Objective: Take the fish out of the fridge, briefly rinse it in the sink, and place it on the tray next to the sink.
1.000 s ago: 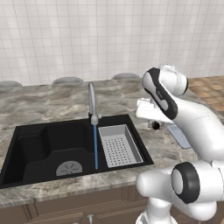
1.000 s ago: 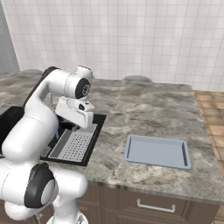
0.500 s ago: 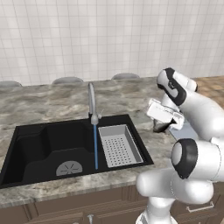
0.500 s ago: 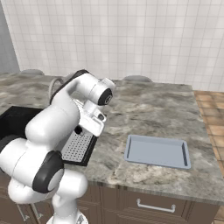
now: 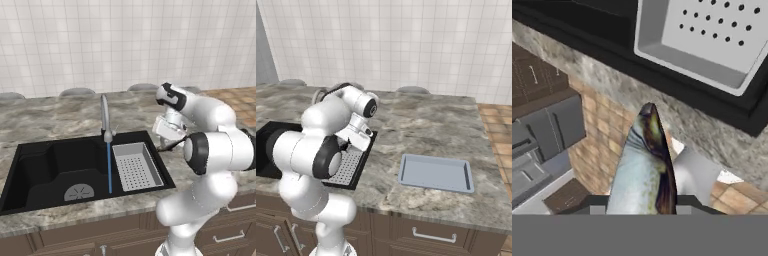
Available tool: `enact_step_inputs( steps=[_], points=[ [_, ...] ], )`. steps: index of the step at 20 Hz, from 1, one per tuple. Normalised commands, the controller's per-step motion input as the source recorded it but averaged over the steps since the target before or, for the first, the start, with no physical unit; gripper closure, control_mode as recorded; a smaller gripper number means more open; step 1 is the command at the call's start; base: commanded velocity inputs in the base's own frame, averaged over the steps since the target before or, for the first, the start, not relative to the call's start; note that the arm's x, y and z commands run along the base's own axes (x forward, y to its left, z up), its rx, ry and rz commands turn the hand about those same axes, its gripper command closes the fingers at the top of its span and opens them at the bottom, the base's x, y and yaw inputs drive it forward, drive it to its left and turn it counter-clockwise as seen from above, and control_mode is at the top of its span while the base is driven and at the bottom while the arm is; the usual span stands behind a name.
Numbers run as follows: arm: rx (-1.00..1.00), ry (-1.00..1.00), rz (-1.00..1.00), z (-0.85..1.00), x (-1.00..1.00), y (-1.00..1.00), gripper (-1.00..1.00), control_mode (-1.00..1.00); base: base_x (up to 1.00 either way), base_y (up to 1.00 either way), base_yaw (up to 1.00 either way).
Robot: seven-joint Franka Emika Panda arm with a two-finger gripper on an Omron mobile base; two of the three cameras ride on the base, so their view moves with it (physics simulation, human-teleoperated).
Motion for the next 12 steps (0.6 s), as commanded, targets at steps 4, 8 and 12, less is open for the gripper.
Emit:
enact_step_inputs(
  steps=[4, 8, 12],
  points=[
    [0.3, -0.16, 0.3, -0.36, 0.32, 0.4, 1.0, -1.0, 0.0, 0.0, 0.0],
    [0.21, -0.72, 0.02, -0.75, -0.51, 0.43, 1.0, -1.0, 0.0, 0.0, 0.0],
    [0.2, -0.79, 0.0, -0.41, -0.45, 0.33, 1.0, -1.0, 0.0, 0.0, 0.0]
  ],
)
